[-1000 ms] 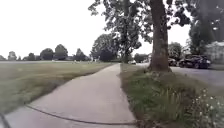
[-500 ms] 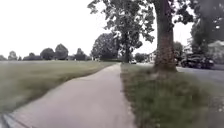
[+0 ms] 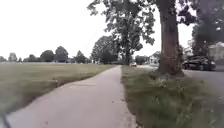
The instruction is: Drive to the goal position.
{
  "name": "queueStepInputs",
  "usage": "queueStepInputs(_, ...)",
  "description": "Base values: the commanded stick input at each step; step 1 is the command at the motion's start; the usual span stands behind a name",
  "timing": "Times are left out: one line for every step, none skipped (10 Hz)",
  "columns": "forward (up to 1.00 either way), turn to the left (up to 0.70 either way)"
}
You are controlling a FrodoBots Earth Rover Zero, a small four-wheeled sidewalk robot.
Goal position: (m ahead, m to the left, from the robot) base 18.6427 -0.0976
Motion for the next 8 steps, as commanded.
queueStepInputs(0.70, 0.00)
queueStepInputs(0.70, 0.00)
queueStepInputs(0.70, 0.00)
queueStepInputs(0.70, 0.00)
queueStepInputs(0.70, 0.00)
queueStepInputs(0.70, 0.00)
queueStepInputs(0.70, 0.00)
queueStepInputs(0.70, 0.00)
